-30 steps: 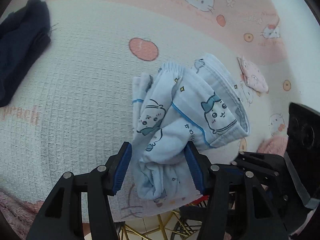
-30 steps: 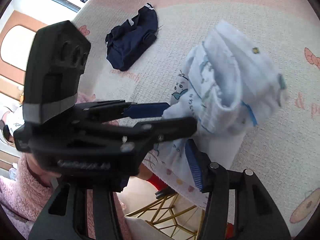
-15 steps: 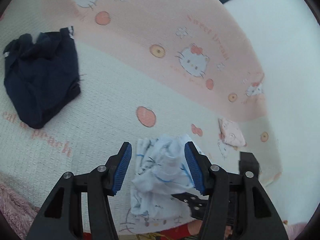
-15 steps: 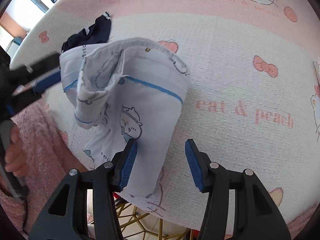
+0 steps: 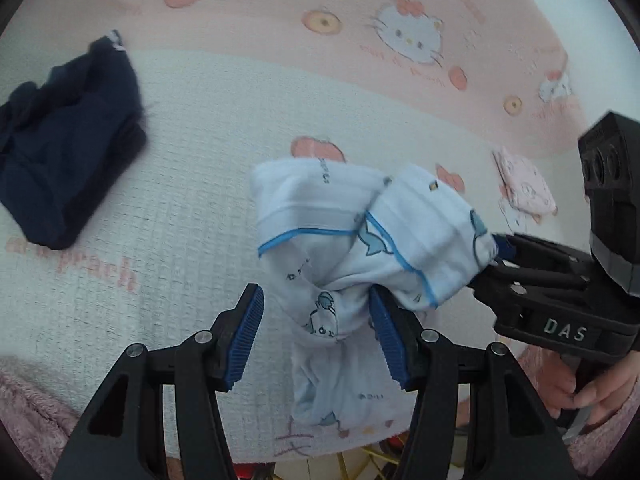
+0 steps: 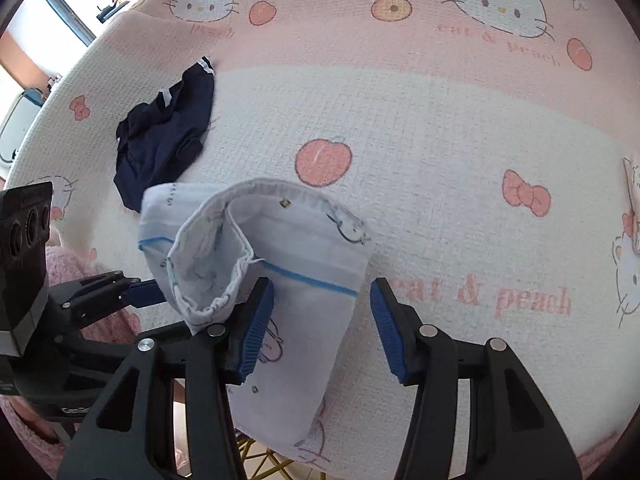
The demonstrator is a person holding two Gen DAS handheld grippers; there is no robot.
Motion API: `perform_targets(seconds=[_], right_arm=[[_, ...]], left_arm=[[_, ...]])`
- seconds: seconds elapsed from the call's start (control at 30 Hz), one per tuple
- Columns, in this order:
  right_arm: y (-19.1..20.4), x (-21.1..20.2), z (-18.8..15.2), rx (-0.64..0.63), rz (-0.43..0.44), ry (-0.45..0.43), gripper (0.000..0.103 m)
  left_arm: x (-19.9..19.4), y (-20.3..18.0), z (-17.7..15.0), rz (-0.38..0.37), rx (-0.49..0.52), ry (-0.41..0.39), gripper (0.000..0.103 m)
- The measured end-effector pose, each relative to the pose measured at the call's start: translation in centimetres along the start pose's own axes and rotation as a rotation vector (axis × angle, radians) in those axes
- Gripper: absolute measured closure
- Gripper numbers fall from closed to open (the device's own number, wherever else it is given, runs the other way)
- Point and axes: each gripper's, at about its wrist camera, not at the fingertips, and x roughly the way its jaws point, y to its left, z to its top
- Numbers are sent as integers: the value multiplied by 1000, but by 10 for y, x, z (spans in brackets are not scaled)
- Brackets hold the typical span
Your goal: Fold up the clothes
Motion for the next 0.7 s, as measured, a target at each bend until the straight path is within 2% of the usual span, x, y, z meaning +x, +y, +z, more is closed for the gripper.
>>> perform_targets(seconds=[0.13,0.27,0.37,0.47,0.5,0.53,0.57,0.6,0.7], right_arm=[[15,3,22,8,31,-29,51],[15,13,35,64,-81,-50,51],[10,9,26,103,-46,-56,51],[7,10,13,101,-59,-48,50],[5,13,10,92,-65,-37,50],[2,17,6,83,-70,-18,50],[-1,19,4,86,-77,-5,50],[-5,20,2,100,-80,-2,50],[-16,16,1,157,-59,-3,50]], left_arm=[[-4,15,11,25,-82,-49,46],[4,4,2,-4,-39,-2,46],[9,-4,-5,-25,-7,34,46],[15,-11,-12,-46,26,69,46],[17,-14,-14,-54,37,81,48],[18,-17,-16,-61,47,93,55],[20,-19,-19,-68,58,105,77],[22,-22,-21,-75,69,116,83],[28,-30,-28,-96,102,152,90]])
